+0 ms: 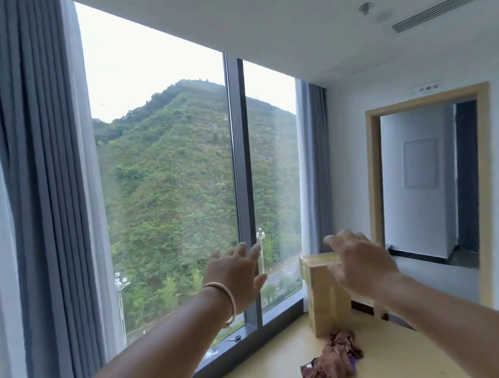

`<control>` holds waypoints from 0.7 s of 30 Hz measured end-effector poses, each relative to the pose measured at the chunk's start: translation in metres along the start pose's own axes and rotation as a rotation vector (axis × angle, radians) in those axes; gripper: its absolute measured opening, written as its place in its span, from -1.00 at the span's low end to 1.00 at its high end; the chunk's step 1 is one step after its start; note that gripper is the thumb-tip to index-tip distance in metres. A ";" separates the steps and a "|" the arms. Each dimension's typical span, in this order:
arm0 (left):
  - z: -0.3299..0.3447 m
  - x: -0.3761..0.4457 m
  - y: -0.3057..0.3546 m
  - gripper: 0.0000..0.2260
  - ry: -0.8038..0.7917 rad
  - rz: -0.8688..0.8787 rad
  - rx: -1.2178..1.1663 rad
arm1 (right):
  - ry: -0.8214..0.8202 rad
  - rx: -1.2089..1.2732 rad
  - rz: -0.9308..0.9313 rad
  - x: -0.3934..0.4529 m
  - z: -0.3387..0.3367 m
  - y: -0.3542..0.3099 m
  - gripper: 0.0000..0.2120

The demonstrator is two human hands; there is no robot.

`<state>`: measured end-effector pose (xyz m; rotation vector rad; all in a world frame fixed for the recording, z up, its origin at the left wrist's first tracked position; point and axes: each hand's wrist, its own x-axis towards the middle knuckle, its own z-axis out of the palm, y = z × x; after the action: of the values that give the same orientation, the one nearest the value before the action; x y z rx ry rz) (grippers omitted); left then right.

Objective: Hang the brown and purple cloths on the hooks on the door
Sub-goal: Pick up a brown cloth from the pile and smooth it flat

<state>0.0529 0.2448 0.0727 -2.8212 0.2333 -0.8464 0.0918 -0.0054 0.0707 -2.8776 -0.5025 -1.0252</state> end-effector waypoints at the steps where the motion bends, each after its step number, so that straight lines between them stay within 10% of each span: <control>1: 0.003 0.012 0.020 -0.44 0.005 0.032 -0.010 | -0.004 -0.018 0.031 -0.004 0.000 0.021 -0.57; 21: 0.057 0.176 0.355 -0.44 0.088 0.467 -0.229 | -0.234 -0.323 0.488 -0.116 -0.020 0.334 -0.55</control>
<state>0.1958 -0.1283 0.0402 -2.7427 1.0129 -0.8742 0.1014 -0.3579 0.0357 -3.1619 0.3892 -0.7475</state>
